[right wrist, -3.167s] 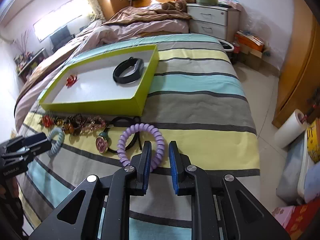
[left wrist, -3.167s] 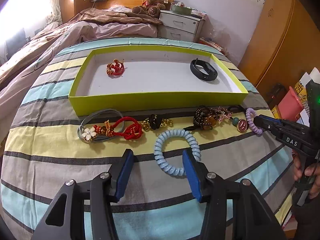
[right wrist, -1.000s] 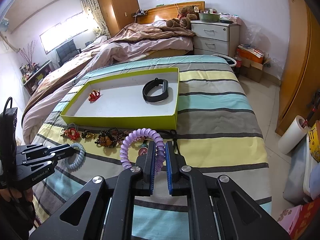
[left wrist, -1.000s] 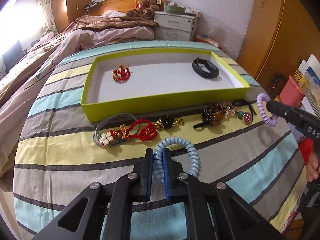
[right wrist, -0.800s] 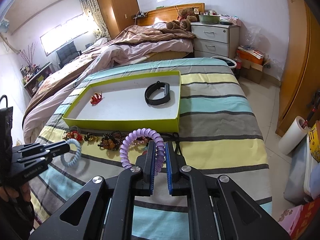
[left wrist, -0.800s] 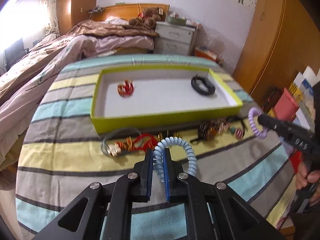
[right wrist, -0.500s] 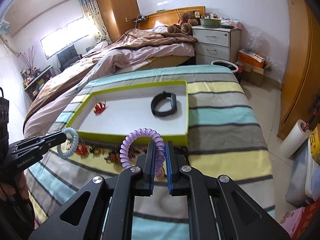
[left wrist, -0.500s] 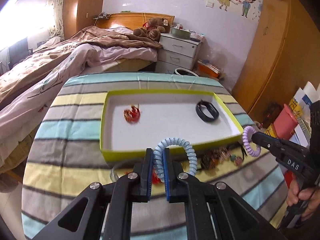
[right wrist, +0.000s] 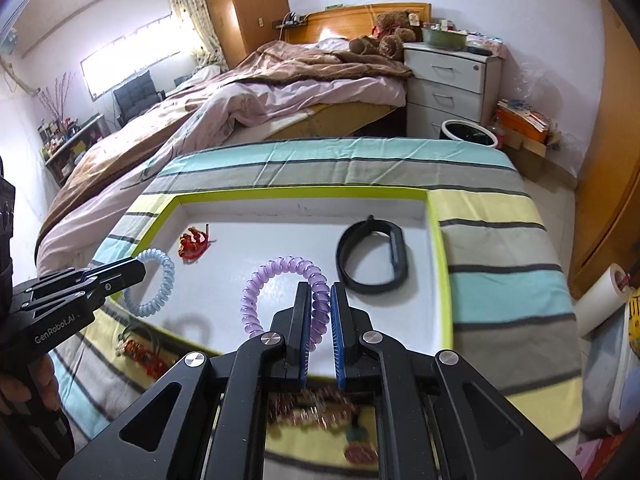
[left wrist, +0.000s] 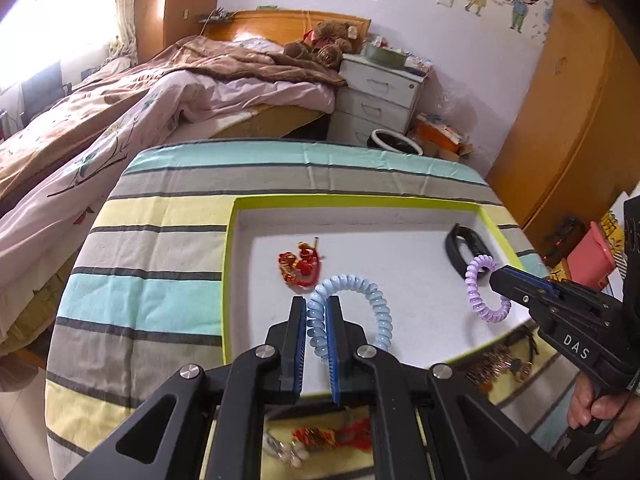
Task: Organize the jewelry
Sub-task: 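Place the blue hair tie with the left tool while the right places the lilac one in the box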
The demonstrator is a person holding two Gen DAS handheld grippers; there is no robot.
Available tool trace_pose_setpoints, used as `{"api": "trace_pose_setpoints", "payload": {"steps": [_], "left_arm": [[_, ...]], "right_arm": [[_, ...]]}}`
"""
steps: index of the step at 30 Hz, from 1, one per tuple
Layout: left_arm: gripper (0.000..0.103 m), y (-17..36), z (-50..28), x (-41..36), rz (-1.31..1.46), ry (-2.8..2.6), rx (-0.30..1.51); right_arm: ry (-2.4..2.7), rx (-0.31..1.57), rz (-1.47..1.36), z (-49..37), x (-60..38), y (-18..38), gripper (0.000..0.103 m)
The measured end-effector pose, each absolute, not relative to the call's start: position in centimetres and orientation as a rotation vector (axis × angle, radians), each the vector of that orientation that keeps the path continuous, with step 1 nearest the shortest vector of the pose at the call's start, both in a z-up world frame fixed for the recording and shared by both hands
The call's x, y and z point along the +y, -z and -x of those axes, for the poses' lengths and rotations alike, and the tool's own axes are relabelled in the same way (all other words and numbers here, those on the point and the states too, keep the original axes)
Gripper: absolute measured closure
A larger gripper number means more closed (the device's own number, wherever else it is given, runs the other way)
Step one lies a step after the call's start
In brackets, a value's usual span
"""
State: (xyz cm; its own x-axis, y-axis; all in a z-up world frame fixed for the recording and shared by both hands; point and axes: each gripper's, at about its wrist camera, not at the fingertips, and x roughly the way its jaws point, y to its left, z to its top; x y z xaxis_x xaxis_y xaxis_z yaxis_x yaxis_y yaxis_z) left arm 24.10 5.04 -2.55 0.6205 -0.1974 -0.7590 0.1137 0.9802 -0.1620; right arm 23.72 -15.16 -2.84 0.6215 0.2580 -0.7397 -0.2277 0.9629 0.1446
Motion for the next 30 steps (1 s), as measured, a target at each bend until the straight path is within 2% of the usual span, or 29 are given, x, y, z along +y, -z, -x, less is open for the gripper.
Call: {"api": "trace_pose_setpoints", "payload": {"steps": [10,26,30], "left_arm": [[0.093,4.6,-25.9,5.3,0.1,0.174,0.934],[0.093,5.3,-26.2,5.5,0.118,0.175,0.963],[0.091,4.9,-25.8,5.6,0.121,0.174,0.949]], "right_arm": [[-0.29,0.932,0.001,-25.7,-14.2,5.1,0.093],[-0.28,0.954,0.031,-26.2,-13.9,5.5,0.093],[-0.272,0.946,0.035,-26.1,-14.1,5.3,0.088]]}}
